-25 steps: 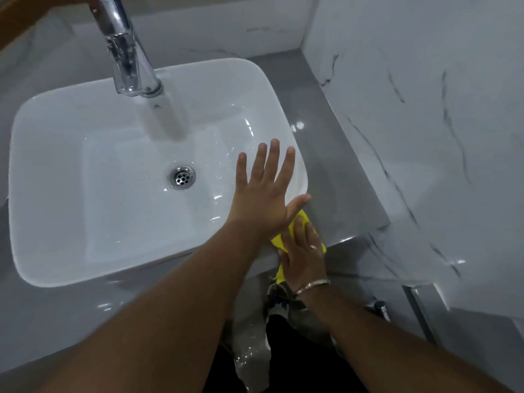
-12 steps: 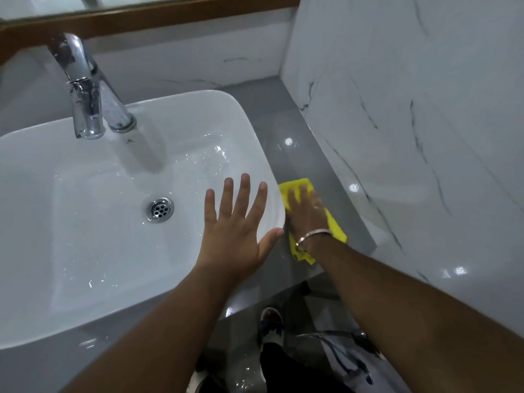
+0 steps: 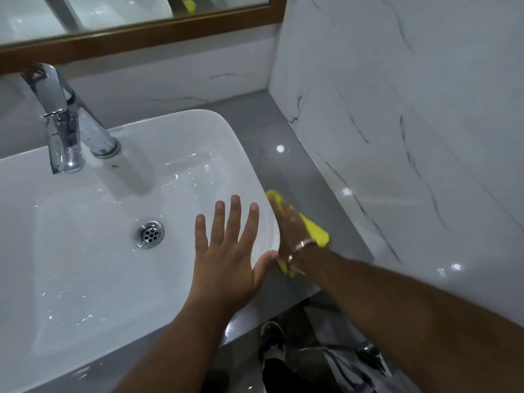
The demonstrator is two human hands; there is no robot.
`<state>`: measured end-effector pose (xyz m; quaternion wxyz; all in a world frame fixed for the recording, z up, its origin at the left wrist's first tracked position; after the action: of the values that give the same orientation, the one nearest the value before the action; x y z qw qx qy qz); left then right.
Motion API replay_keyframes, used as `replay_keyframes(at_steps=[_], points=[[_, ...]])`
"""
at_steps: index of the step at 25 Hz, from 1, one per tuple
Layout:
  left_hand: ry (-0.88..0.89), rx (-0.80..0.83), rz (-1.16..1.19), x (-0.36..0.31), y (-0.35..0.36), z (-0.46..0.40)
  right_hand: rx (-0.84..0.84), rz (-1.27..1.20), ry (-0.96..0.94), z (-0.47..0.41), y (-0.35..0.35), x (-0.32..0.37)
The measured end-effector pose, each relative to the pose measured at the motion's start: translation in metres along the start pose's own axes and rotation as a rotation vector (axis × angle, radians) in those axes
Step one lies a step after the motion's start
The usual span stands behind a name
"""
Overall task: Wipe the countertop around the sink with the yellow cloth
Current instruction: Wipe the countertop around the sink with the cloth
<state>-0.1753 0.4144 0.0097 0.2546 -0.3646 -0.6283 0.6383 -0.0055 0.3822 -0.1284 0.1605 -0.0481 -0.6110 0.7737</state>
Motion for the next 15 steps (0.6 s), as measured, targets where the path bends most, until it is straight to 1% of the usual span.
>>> replay_keyframes(at_steps=[1,2,3,4,5,6,7,8,9,10,12,13,14,15], points=[[0.0,0.007,0.008,0.0,0.0,0.001,-0.011,-0.029,-0.142,0.034,0.007,0.012],[0.004,0.009,0.013,0.0,-0.001,0.001,0.022,-0.061,-0.219,0.07,0.005,0.007],[0.01,0.005,0.012,-0.001,-0.001,0.001,0.015,-0.024,-0.276,0.09,0.002,-0.011],[0.012,0.003,0.007,-0.002,0.0,0.001,-0.021,0.07,-0.294,0.094,-0.002,-0.034],[0.011,0.003,-0.001,-0.003,0.0,0.002,-0.023,0.102,-0.231,0.084,-0.011,-0.06],[0.008,0.004,-0.01,-0.003,0.0,0.002,0.033,0.075,-0.104,0.067,-0.026,-0.079],[0.005,0.005,-0.02,-0.002,-0.001,0.001,0.103,0.02,-0.013,0.053,-0.033,-0.086],[0.004,0.011,-0.03,-0.002,-0.001,0.001,0.133,-0.002,0.028,0.045,-0.035,-0.08],[0.002,0.016,-0.035,-0.003,-0.001,0.0,0.114,-0.033,0.01,0.045,-0.034,-0.069],[0.003,0.022,-0.039,-0.004,-0.002,0.001,0.072,-0.022,-0.09,0.055,-0.027,-0.053],[0.001,0.029,-0.046,-0.006,-0.003,0.002,0.096,-0.034,-0.282,0.095,-0.003,-0.021],[-0.003,0.033,-0.052,-0.004,-0.004,0.002,0.123,-0.057,-0.326,0.112,0.005,-0.013],[-0.009,0.025,-0.061,-0.003,-0.006,0.002,0.138,-0.068,-0.315,0.122,0.004,-0.011],[0.008,0.001,-0.067,-0.004,-0.01,0.003,0.123,-0.073,-0.245,0.127,-0.003,-0.017]])
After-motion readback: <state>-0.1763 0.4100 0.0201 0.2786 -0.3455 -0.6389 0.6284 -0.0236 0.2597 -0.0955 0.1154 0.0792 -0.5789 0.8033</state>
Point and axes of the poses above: each hand's wrist, its own z-axis away from the middle knuckle, its own y-axis out of the palm, x = y × z, the point moved 4 cm from there along -z, towards the middle knuckle, and after that the axes turned 2 degrees about -y, right-handed, at the moved point
